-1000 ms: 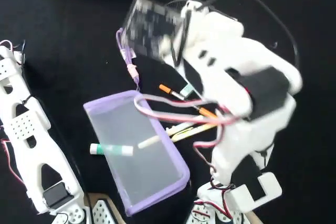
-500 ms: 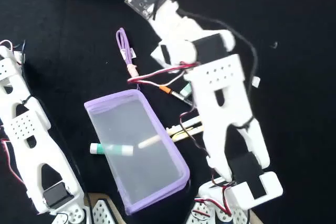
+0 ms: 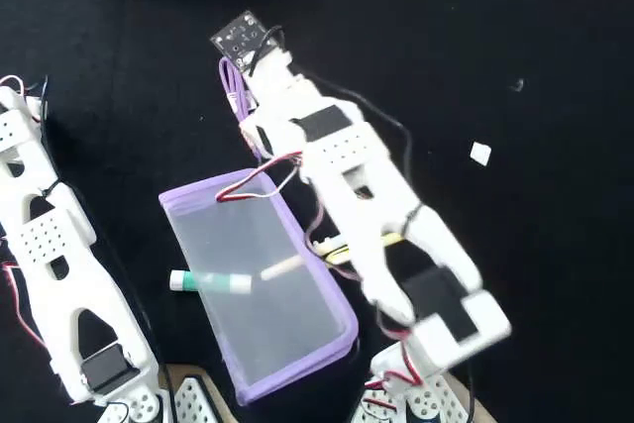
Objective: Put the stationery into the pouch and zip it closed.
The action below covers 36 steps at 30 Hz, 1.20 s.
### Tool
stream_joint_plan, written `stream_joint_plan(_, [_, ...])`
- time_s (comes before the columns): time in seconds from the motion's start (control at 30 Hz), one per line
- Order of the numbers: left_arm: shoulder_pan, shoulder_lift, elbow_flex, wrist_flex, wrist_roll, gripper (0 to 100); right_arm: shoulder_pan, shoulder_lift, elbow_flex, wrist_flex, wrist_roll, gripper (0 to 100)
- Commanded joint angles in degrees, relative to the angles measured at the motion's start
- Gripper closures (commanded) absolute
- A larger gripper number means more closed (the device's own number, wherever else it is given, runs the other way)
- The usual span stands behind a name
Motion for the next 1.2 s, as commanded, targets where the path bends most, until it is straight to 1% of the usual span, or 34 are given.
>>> stream_joint_plan(0.0, [0.75,-0.88,-1.1,-0.53,-0.18,77,-0.88,6.02,-11.12,1.93,-4.22,79.3])
stream_joint_plan(0.07, [0.75,-0.88,-1.1,-0.53,-0.18,77,-1.67,10.68,-18.15,6.15,-6.77,79.3])
stream_joint_plan(0.2, [0.75,-0.88,-1.1,-0.53,-0.18,77,-3.34,20.62,-34.15,18.11,-11.08,79.3])
stream_joint_plan(0.37, [0.75,-0.88,-1.1,-0.53,-0.18,77,-5.01,34.42,-54.29,30.33,-13.71,79.4])
stream_joint_plan(0.63, [0.66,-0.88,-1.1,-0.53,-0.18,77,-5.19,55.16,-84.18,40.44,-13.19,79.7])
stream_joint_plan(0.77, [0.66,-0.88,-1.1,-0.53,-0.18,77,-3.43,63.25,-96.48,43.96,-13.19,79.7])
stream_joint_plan(0.9, [0.66,-0.88,-1.19,-0.53,-0.18,77,-1.85,69.05,-104.13,46.59,-13.1,79.7])
stream_joint_plan(1.03, [0.66,-0.88,-1.27,-0.53,-0.18,77,-2.02,70.73,-105.19,48.44,-10.81,79.8])
stream_joint_plan(1.1, [0.66,-0.88,-1.27,-0.53,-0.18,77,-2.02,70.73,-105.45,49.14,-9.93,82.8])
stream_joint_plan(1.17, [0.66,-0.88,-1.27,-0.53,-0.18,77,-1.85,69.93,-105.27,49.23,-9.58,89.7])
